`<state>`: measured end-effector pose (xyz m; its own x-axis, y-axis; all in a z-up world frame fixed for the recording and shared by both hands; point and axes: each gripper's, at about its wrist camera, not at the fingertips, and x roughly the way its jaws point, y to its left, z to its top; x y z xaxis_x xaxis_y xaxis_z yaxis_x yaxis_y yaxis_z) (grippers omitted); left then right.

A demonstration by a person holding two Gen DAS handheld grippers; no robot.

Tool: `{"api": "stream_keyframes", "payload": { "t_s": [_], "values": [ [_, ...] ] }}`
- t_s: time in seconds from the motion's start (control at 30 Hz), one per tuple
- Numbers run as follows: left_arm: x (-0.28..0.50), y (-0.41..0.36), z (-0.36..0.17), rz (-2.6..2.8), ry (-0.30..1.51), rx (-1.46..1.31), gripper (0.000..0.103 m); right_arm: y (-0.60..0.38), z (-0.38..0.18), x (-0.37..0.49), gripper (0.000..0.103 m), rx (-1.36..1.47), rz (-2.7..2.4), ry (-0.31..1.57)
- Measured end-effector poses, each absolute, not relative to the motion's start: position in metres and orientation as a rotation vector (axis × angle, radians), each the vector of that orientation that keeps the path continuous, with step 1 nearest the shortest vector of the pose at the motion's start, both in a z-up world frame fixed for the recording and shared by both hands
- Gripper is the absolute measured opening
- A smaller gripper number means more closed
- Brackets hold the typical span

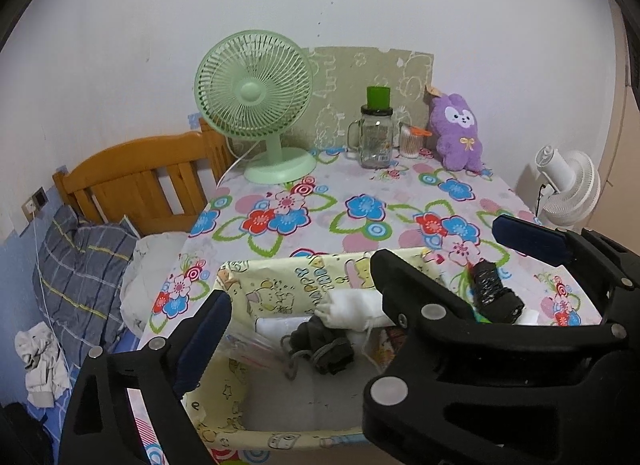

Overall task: Organize soft objects
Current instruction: 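Open the left tool to drop the bag while the right tool releases the white pad, then withdraw both tools from the fabric box toward the items on the bed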

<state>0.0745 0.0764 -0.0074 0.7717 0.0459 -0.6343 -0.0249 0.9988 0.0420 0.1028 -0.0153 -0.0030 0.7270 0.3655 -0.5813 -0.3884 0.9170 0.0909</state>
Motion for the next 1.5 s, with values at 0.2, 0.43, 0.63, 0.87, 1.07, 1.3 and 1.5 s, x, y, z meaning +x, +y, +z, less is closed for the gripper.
{"api": "stream_keyframes", "payload": {
  "t_s": [0.2, 0.43, 0.63, 0.87, 1.07, 1.3, 1.5],
  "values": [
    [0.068, 0.061, 0.000, 0.031, 0.670, 0.033, 0.099, -0.034, 0.005, 0.094, 0.094, -0.036, 0.389, 0.606],
    [0.060, 0.040, 0.007, 0.017, 0.649, 0.048, 0.101, -0.058, 0.012, 0.082, 0.097, -0.029, 0.351, 0.578],
    [0.053, 0.021, 0.013, 0.002, 0.625, 0.046, 0.103, -0.078, 0.019, 0.071, 0.098, -0.027, 0.328, 0.545],
    [0.048, -0.002, 0.018, -0.027, 0.608, 0.063, 0.103, -0.103, 0.023, 0.060, 0.103, -0.015, 0.283, 0.509],
    [0.044, -0.019, 0.019, -0.050, 0.602, 0.062, 0.103, -0.123, 0.024, 0.054, 0.103, -0.003, 0.260, 0.505],
    [0.043, -0.038, 0.012, -0.082, 0.621, 0.060, 0.103, -0.143, 0.019, 0.049, 0.103, 0.007, 0.231, 0.505],
    [0.041, -0.051, -0.001, -0.096, 0.632, 0.066, 0.103, -0.156, 0.006, 0.046, 0.103, 0.002, 0.213, 0.516]
  ]
}}
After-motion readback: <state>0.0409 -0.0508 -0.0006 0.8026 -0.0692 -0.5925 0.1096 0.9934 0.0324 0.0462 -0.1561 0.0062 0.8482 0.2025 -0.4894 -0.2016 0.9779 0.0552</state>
